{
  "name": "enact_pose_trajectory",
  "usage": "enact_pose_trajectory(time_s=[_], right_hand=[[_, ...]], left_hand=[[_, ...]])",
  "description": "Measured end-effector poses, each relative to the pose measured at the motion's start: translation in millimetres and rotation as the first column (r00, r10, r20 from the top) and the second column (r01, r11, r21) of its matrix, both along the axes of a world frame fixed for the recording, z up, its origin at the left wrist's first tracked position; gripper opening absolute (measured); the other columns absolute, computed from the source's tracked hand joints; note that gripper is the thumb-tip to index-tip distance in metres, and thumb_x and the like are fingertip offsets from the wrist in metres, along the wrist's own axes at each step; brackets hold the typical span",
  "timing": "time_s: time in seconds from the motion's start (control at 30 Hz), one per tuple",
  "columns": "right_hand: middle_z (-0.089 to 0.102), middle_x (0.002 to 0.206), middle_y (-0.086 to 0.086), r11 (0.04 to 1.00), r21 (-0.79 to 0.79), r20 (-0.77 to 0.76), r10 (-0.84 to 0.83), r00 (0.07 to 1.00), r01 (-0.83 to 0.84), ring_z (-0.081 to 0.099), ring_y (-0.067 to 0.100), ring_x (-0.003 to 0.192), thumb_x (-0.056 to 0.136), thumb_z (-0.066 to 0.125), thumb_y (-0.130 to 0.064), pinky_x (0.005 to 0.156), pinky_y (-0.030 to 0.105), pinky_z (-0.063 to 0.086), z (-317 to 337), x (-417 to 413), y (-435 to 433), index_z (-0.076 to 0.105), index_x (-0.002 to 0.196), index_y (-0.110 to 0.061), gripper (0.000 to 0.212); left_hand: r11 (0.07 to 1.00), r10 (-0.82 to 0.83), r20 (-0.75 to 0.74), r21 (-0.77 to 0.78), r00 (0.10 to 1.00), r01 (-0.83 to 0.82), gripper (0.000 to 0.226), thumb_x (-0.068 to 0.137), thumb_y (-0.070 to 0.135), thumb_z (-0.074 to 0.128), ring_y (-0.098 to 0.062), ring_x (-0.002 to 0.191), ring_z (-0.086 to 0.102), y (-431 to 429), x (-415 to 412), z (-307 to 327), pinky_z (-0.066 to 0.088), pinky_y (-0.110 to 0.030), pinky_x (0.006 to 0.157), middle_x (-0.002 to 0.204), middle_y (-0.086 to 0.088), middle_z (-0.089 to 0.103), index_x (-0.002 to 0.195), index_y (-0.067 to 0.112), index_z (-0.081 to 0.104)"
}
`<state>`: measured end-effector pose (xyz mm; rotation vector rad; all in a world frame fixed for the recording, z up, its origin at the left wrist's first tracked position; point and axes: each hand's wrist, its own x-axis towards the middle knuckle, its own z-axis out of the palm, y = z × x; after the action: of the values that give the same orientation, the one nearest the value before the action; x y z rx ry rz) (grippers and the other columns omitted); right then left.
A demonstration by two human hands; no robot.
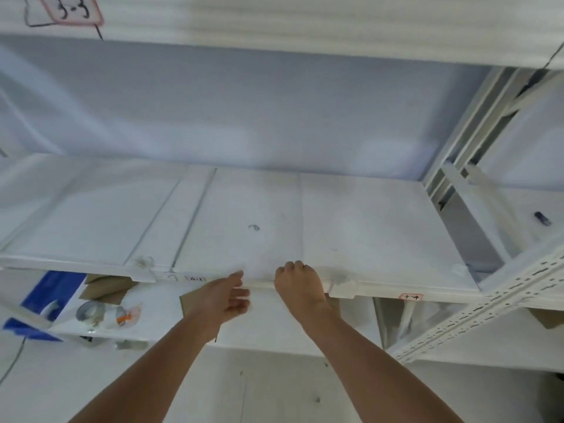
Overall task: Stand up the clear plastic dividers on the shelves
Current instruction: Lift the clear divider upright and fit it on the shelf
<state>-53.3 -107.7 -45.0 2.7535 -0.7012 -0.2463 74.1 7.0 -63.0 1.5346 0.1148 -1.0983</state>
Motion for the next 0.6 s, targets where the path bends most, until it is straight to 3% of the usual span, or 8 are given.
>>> enact_pose_trajectory(time_s=[0.1, 0.2, 0.27, 0.33, 0.43, 0.53, 0.6], right_hand=[[0.067, 0.080, 0.009, 0.999, -0.002, -0.101, 0.038, 0.994, -0.039, 0.065, 0.024, 0.075, 0.075, 0.071, 0.008, 0.061, 0.032, 0.051, 5.7, -3.8, 5.2, 0.068, 0.087, -0.006, 0.019], [0.060, 0.053, 0.002, 1.000, -0.015, -0.086, -0.009, 0.996, 0.007, 0.059, 0.018, 0.050, 0.047, 0.087, 0.000, 0.044, 0.023, 0.039, 10.3, -10.7, 7.7, 0.064, 0.059, -0.014, 0.029], [0.066, 0.065, 0.002, 0.998, 0.029, -0.082, -0.045, 0.996, 0.048, 0.064, 0.017, 0.060, 0.061, 0.083, -0.001, 0.048, 0.025, 0.036, 15.1, -17.1, 7.7, 0.066, 0.071, -0.014, 0.023], [0.070, 0.082, 0.005, 0.990, 0.081, 0.026, -0.115, 0.993, 0.112, 0.068, 0.021, 0.076, 0.078, 0.070, 0.001, 0.055, 0.029, 0.039, 23.3, -27.9, 5.2, 0.066, 0.088, -0.013, 0.017], [0.070, 0.097, 0.011, 0.967, 0.140, 0.152, -0.232, 0.961, 0.211, 0.068, 0.028, 0.089, 0.088, 0.055, 0.001, 0.064, 0.033, 0.042, 35.3, -46.2, -9.1, 0.062, 0.100, -0.008, 0.017], [0.070, 0.098, 0.009, 0.940, 0.208, 0.225, -0.315, 0.922, 0.271, 0.067, 0.030, 0.090, 0.094, 0.050, -0.008, 0.065, 0.033, 0.039, 47.7, -69.8, -24.5, 0.063, 0.100, -0.010, 0.015], [0.069, 0.098, 0.009, 0.916, 0.261, 0.241, -0.367, 0.899, 0.304, 0.066, 0.030, 0.090, 0.095, 0.046, -0.012, 0.065, 0.032, 0.037, 47.3, -87.7, -33.6, 0.064, 0.099, -0.011, 0.019]], left_hand=[[0.997, 0.040, -0.080, -0.056, 0.996, -0.045, 0.039, 0.092, 0.032, 0.076, -0.031, 0.080, 0.069, -6.9, 3.7, -3.5, 0.059, -0.045, 0.083, 0.097, -0.018, 0.074, 0.101, -0.005, 0.066], [0.992, 0.086, -0.051, -0.087, 0.995, -0.090, 0.028, 0.091, 0.029, 0.077, -0.025, 0.068, 0.068, -10.2, -3.3, -2.9, 0.056, -0.036, 0.062, 0.092, -0.015, 0.075, 0.093, 0.002, 0.070], [0.989, 0.092, -0.021, -0.110, 0.995, -0.094, 0.022, 0.089, 0.025, 0.078, -0.023, 0.058, 0.064, -11.7, -9.3, 6.0, 0.050, -0.031, 0.052, 0.085, -0.016, 0.073, 0.086, 0.004, 0.070], [0.991, 0.051, 0.109, -0.126, 0.993, -0.037, 0.018, 0.091, 0.017, 0.075, -0.026, 0.056, 0.062, -15.9, -18.6, 23.7, 0.050, -0.031, 0.051, 0.078, -0.020, 0.069, 0.083, 0.002, 0.069], [0.984, -0.047, 0.362, -0.143, 0.931, 0.105, 0.017, 0.092, 0.009, 0.071, -0.028, 0.051, 0.064, -31.9, -38.0, 61.4, 0.058, -0.035, 0.054, 0.072, -0.029, 0.068, 0.082, -0.004, 0.069], [0.966, -0.179, 0.608, -0.042, 0.773, 0.256, 0.023, 0.094, 0.009, 0.066, -0.030, 0.050, 0.070, -58.8, -65.7, 93.1, 0.064, -0.036, 0.055, 0.067, -0.021, 0.075, 0.077, -0.006, 0.072], [0.937, -0.284, 0.717, 0.067, 0.637, 0.343, 0.028, 0.094, 0.011, 0.063, -0.026, 0.048, 0.073, -75.4, -89.2, 106.3, 0.063, -0.028, 0.053, 0.064, -0.015, 0.076, 0.072, -0.004, 0.074]])
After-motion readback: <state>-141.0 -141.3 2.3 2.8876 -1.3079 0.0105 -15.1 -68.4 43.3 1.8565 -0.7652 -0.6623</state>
